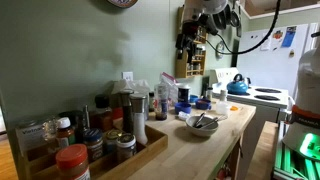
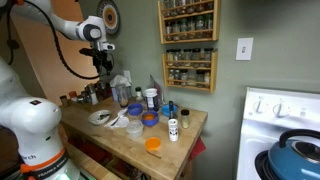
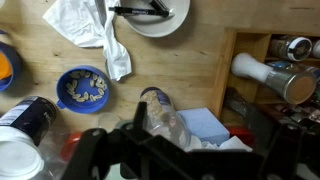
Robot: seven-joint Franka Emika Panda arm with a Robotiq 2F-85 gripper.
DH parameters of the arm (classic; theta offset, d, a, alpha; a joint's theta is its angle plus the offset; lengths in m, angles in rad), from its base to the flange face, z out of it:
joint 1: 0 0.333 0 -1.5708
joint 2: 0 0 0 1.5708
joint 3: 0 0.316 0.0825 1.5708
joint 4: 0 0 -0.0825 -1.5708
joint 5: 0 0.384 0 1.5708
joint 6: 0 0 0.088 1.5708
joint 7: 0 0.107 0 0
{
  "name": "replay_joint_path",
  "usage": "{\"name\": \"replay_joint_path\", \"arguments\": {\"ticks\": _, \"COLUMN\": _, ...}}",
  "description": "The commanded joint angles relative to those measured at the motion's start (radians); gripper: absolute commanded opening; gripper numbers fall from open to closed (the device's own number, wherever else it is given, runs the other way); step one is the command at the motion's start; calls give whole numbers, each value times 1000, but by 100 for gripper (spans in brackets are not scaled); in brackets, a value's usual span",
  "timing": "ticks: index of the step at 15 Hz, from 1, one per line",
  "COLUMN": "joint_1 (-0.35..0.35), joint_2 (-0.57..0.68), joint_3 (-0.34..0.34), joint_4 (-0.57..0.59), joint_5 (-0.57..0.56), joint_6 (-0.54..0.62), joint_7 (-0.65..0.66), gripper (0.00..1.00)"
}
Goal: Remove the orange bowl from the blue bowl
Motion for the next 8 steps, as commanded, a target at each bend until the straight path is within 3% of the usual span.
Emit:
{"name": "replay_joint_path", "arguments": {"ticks": 1, "joint_1": -4, "joint_2": 0, "joint_3": 3, "joint_4": 2, "joint_5": 1, "joint_6": -3, "joint_7": 0, "gripper": 100}}
{"name": "replay_joint_path", "arguments": {"ticks": 8, "joint_1": -7, "joint_2": 8, "joint_3": -6, "joint_4": 7, "joint_5": 11, "joint_6": -1, "joint_7": -6, "gripper": 100}}
